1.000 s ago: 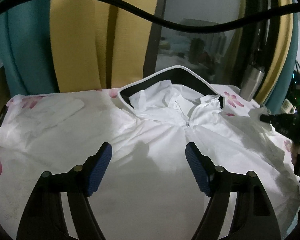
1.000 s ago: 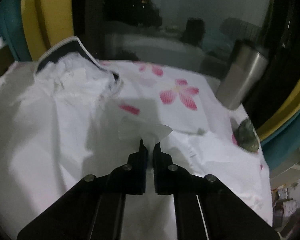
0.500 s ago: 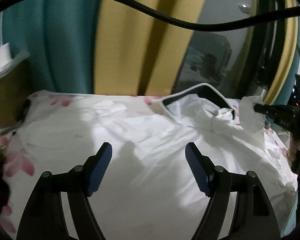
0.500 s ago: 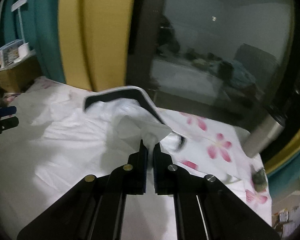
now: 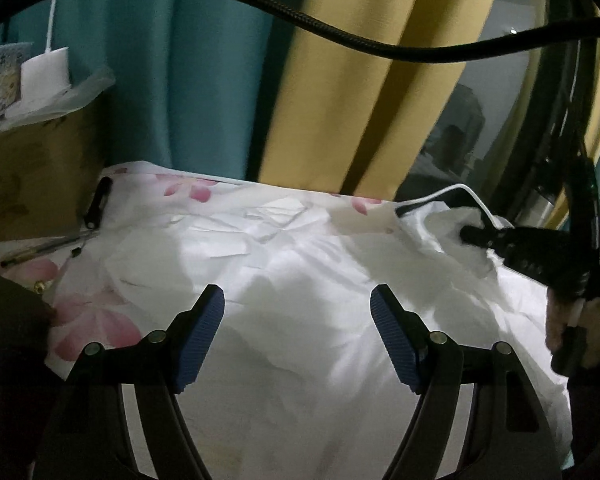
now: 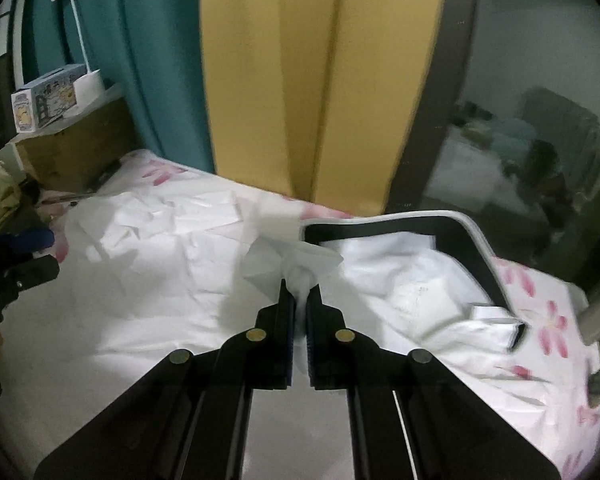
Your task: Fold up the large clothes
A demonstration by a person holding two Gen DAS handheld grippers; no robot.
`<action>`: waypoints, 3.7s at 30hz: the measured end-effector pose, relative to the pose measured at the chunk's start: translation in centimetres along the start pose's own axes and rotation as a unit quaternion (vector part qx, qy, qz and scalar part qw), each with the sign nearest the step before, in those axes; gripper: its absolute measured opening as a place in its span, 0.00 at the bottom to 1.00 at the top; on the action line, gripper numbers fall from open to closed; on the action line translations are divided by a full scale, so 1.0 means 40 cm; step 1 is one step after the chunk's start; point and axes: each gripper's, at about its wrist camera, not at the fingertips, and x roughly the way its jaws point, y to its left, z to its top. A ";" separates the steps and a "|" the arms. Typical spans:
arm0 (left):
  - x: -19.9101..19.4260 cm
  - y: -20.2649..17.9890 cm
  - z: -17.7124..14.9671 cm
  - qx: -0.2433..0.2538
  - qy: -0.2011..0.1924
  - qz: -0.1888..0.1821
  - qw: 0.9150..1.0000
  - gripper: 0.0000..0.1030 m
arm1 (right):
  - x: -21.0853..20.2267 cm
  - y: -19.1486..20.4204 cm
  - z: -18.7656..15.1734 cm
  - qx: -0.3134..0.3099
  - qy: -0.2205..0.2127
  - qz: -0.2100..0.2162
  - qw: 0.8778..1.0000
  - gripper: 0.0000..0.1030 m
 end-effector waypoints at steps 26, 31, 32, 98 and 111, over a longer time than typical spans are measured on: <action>0.269 -0.027 0.139 0.078 0.078 -0.019 0.994 0.56 | 0.009 -0.015 -0.032 0.050 0.030 -0.009 0.998 0.60; 0.421 -0.053 0.154 0.087 0.131 -0.013 0.987 0.56 | -0.024 -0.085 -0.048 0.067 0.031 -0.038 0.997 0.60; 0.436 -0.058 0.157 0.090 0.133 -0.011 0.987 0.57 | -0.030 -0.102 -0.053 0.072 0.031 -0.045 0.996 0.60; 0.280 -0.812 0.079 0.183 0.076 -0.188 0.962 0.02 | -0.457 -0.507 -0.443 0.233 -0.061 -0.097 0.966 0.60; 0.329 -0.808 -0.038 0.175 0.151 -0.188 0.955 0.20 | -0.447 -0.545 -0.489 0.249 -0.034 -0.109 0.962 0.60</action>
